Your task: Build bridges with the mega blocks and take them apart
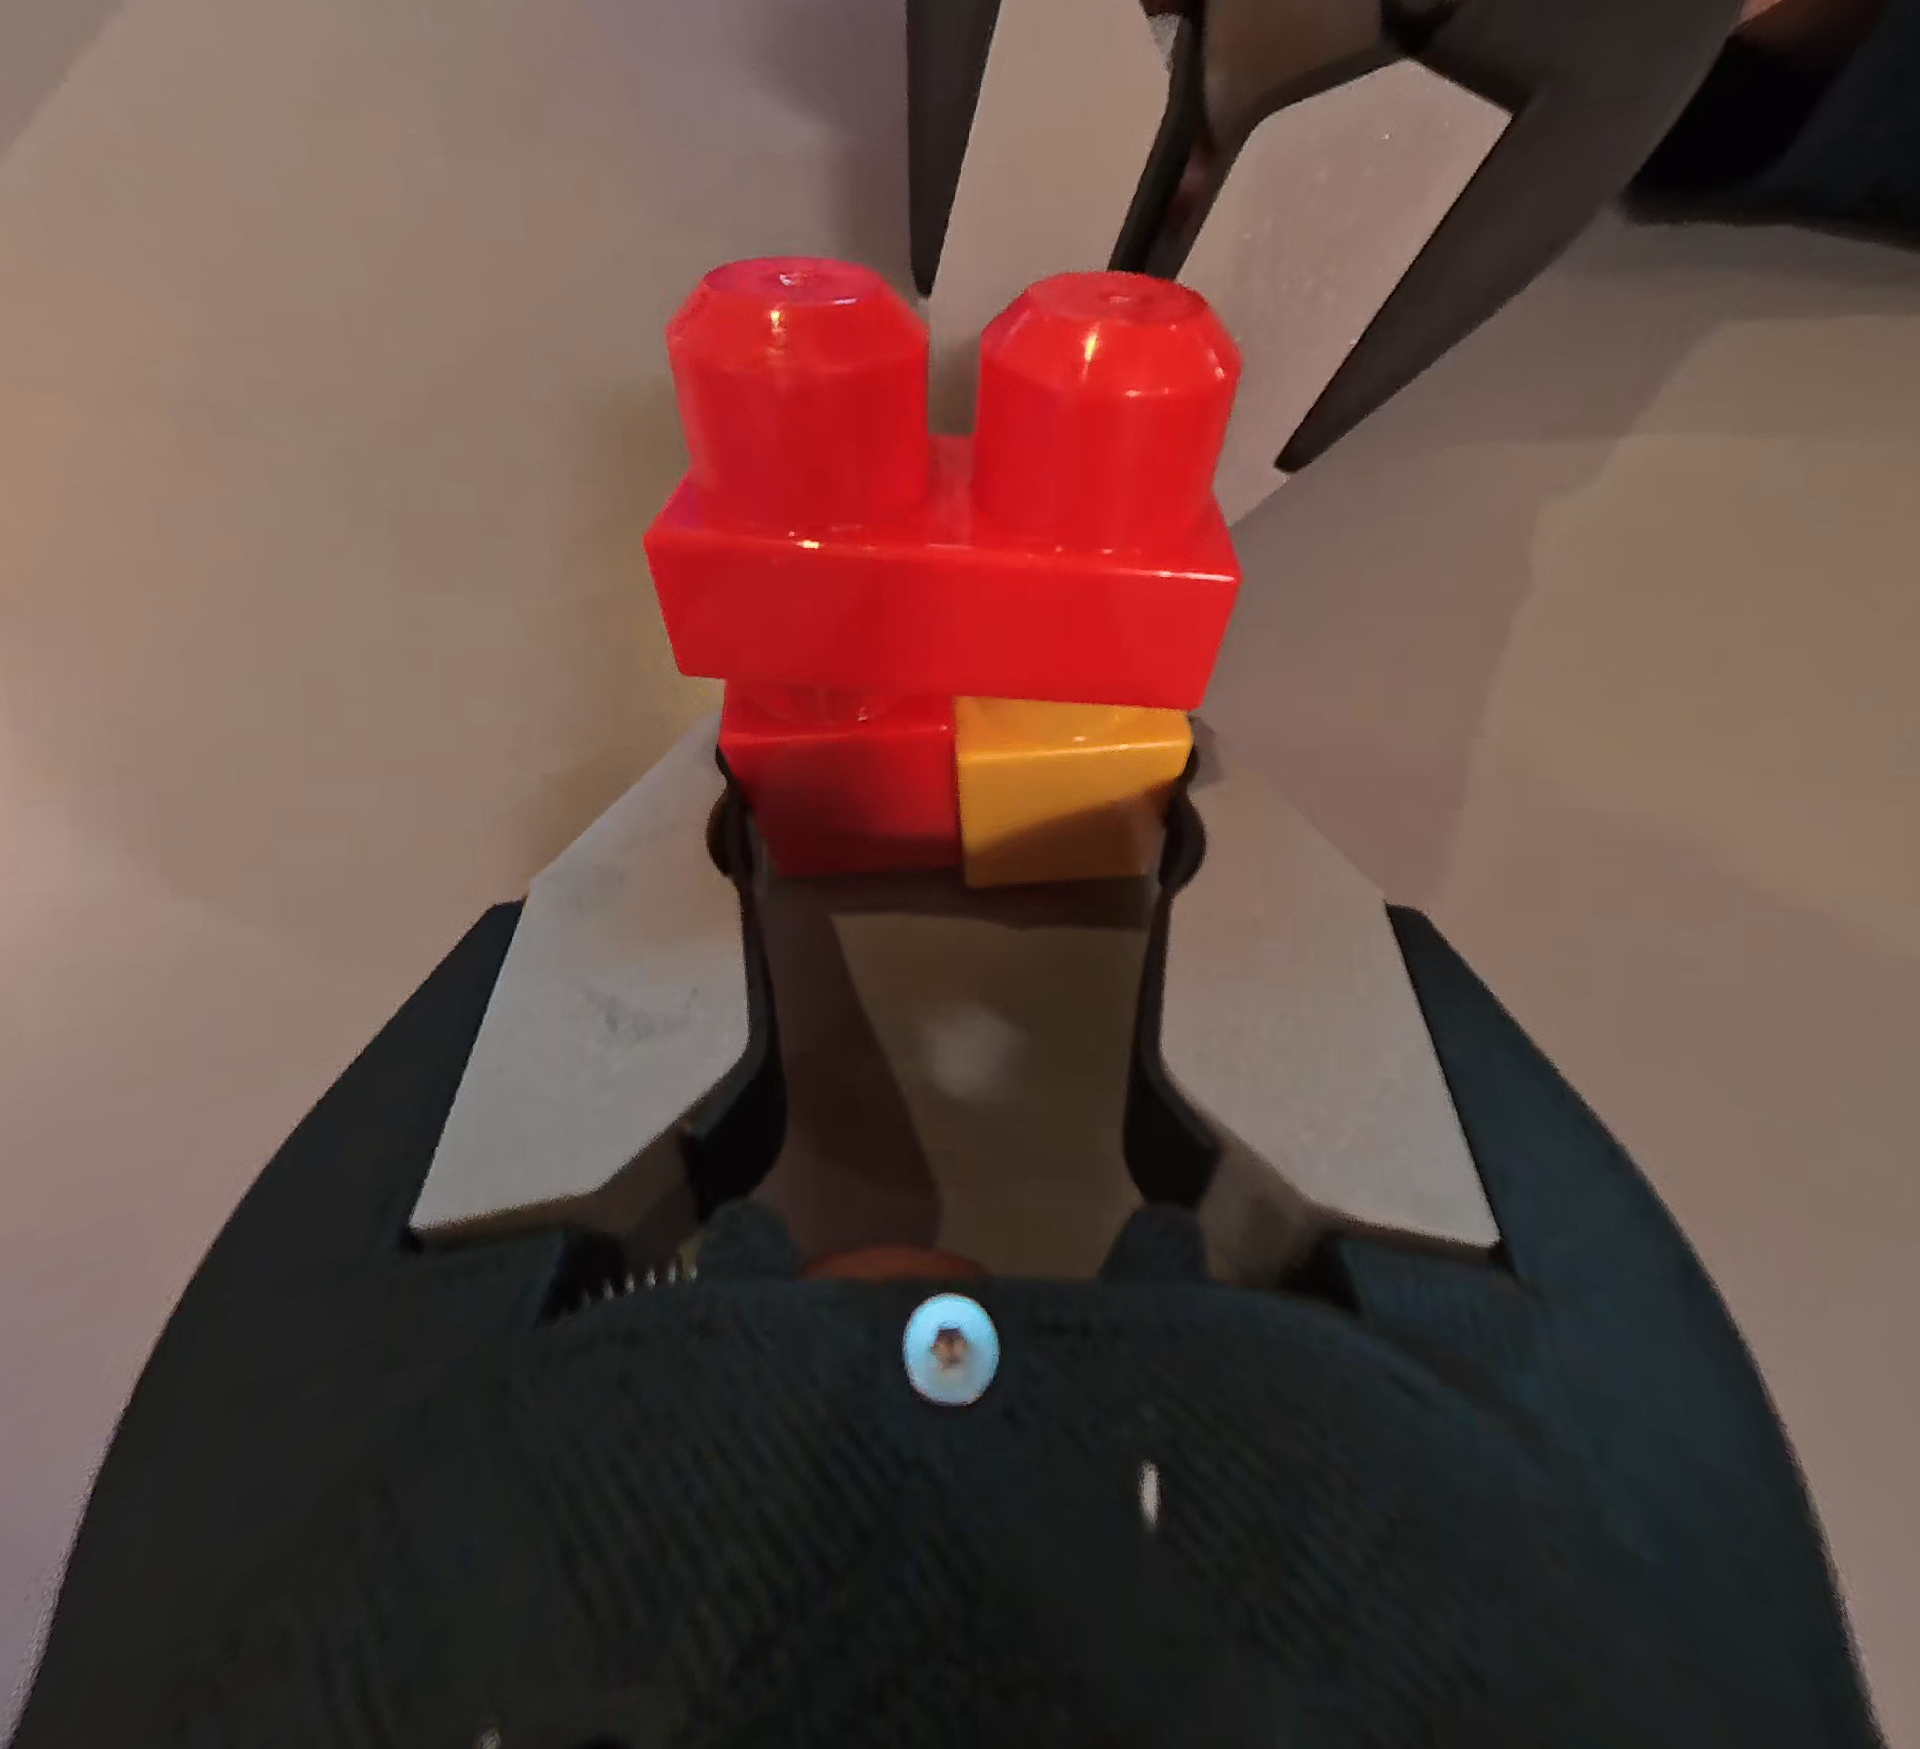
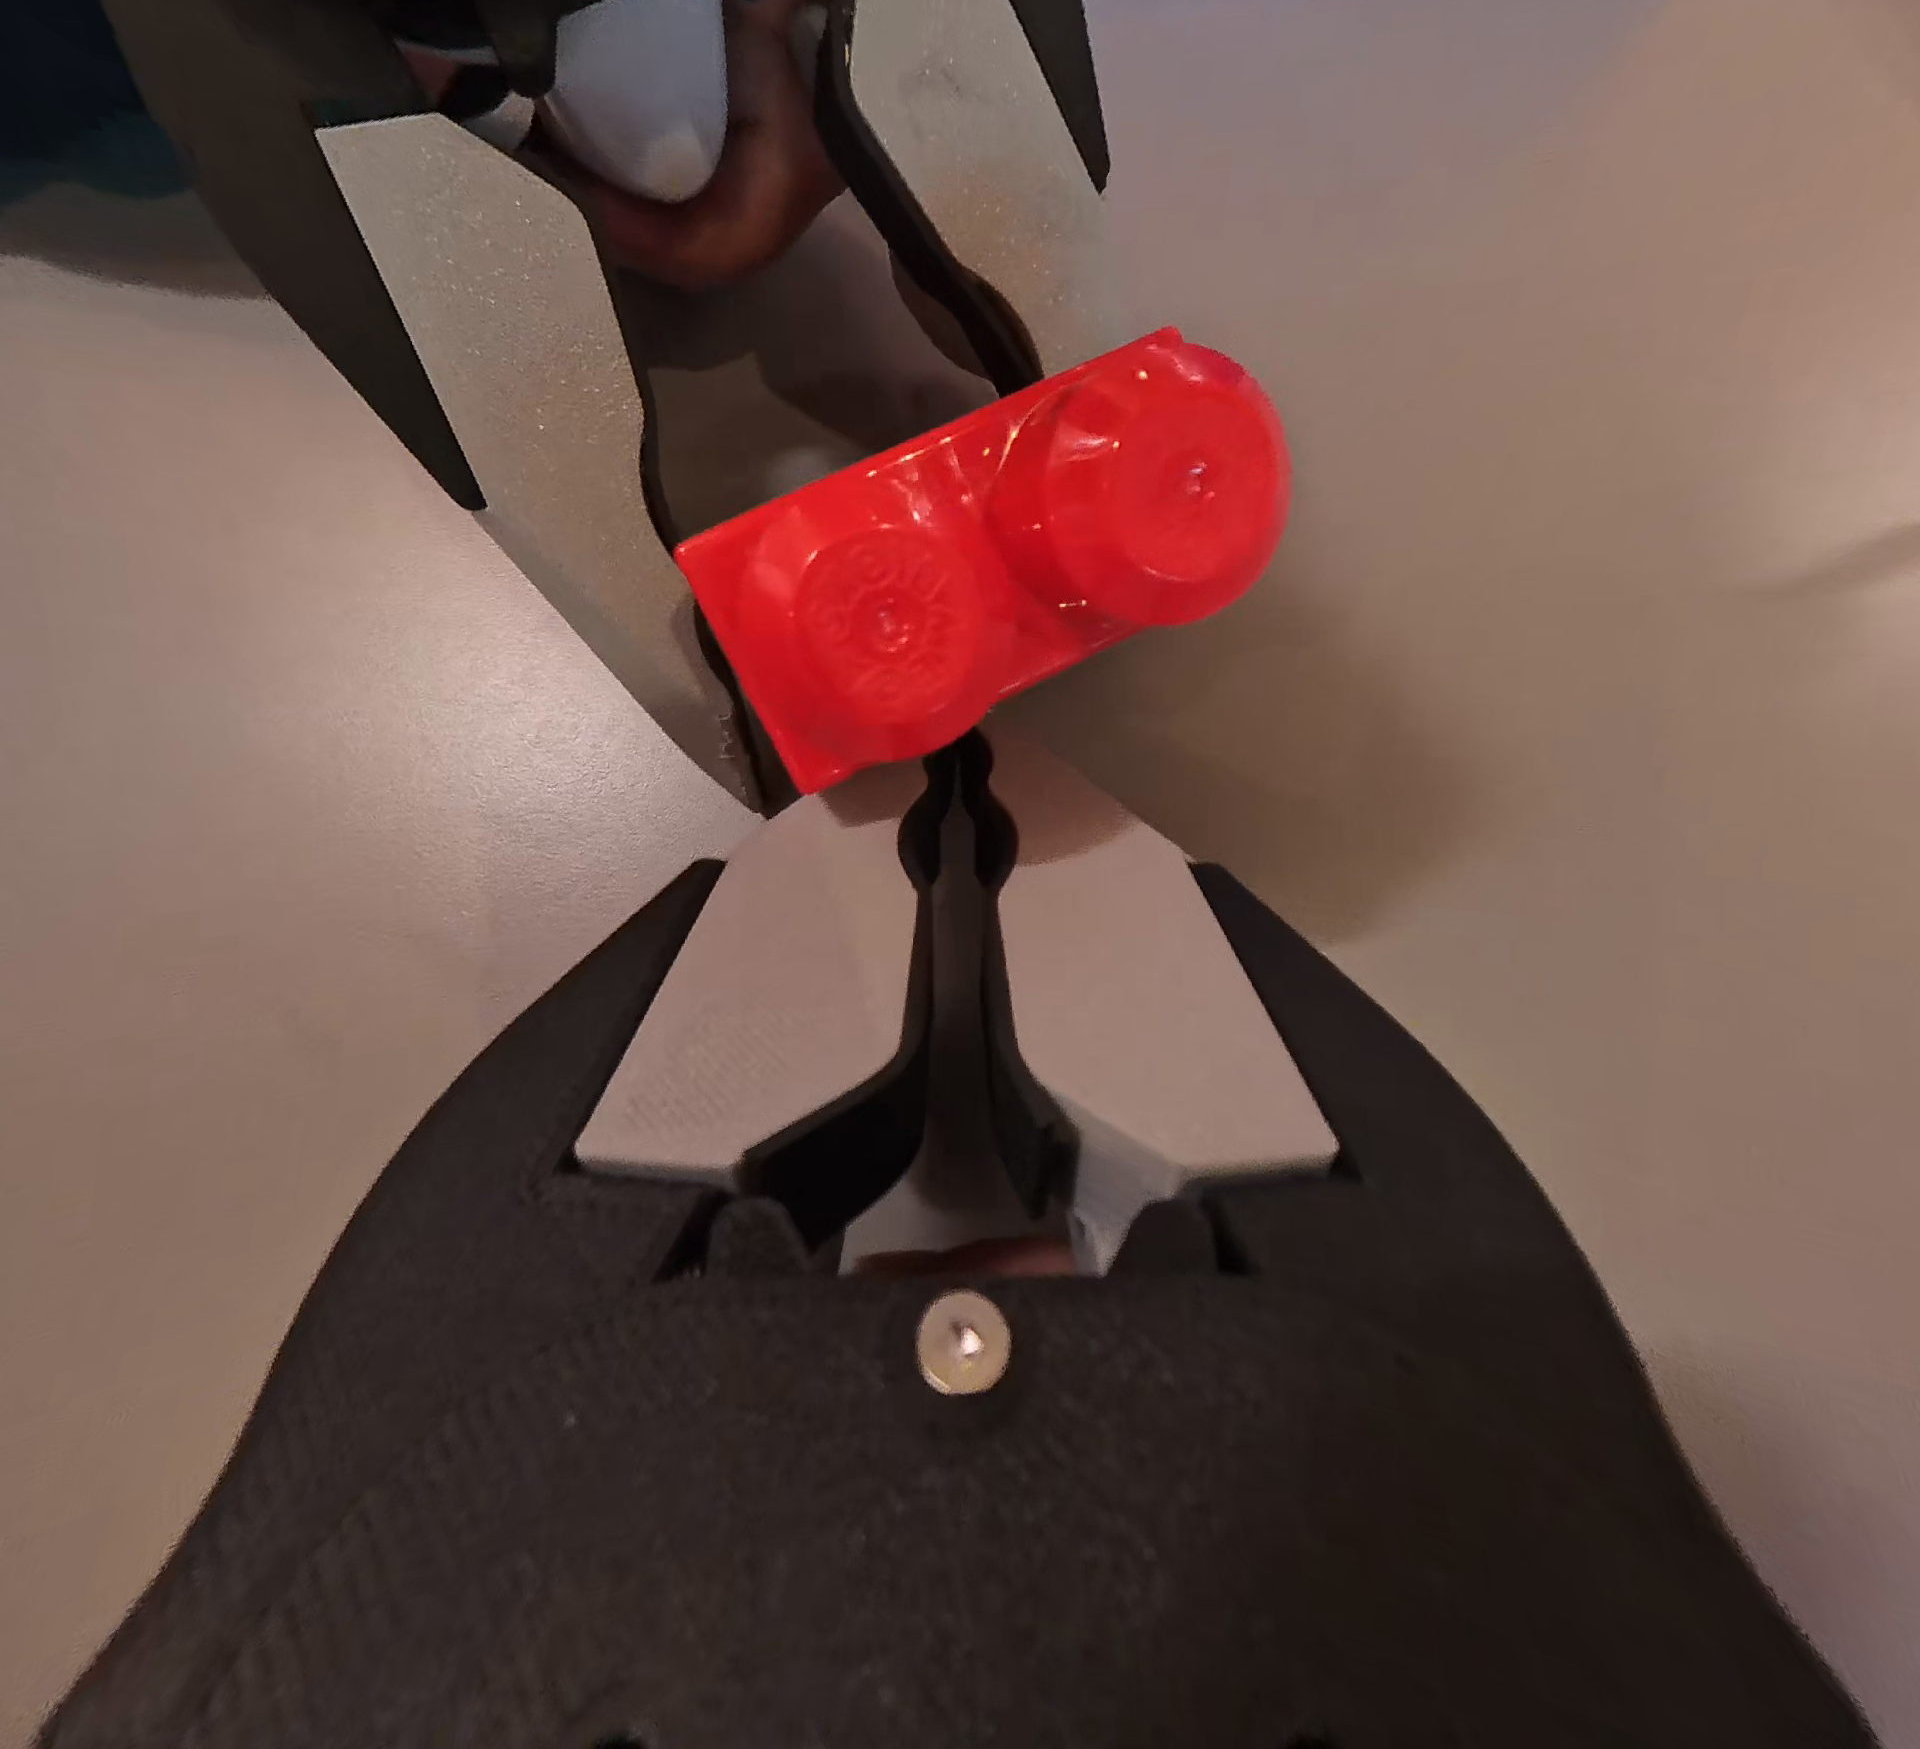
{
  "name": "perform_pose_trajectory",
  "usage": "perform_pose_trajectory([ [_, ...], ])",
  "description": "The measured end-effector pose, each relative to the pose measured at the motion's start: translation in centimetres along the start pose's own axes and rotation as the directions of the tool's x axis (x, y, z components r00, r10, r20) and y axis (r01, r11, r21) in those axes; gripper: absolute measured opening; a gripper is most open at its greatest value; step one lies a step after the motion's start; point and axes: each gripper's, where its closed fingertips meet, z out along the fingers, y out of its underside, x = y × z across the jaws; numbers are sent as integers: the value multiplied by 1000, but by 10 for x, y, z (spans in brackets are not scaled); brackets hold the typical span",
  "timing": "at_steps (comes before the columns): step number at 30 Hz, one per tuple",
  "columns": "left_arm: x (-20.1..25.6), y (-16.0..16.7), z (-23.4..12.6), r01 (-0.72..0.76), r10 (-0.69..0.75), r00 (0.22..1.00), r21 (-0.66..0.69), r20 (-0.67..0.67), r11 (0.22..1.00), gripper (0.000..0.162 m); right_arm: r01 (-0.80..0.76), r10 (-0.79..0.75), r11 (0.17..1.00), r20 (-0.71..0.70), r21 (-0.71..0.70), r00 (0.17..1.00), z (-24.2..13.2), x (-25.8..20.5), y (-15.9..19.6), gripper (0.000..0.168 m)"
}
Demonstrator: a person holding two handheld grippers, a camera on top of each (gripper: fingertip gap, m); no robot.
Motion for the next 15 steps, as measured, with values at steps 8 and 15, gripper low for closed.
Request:
perform_pose_trajectory([
  [8, -2, -4, 5, 8, -8, 1000, 0, 4, 1000, 82, -30, 30, 1000, 41, 3, 999, 1, -3, -1, 0],
  [15, 2, -6, 7, -27, 27, 1000, 1, -12, 1000, 81, -3, 3, 1000, 57, -2, 998, 1, -10, -1, 0],
])
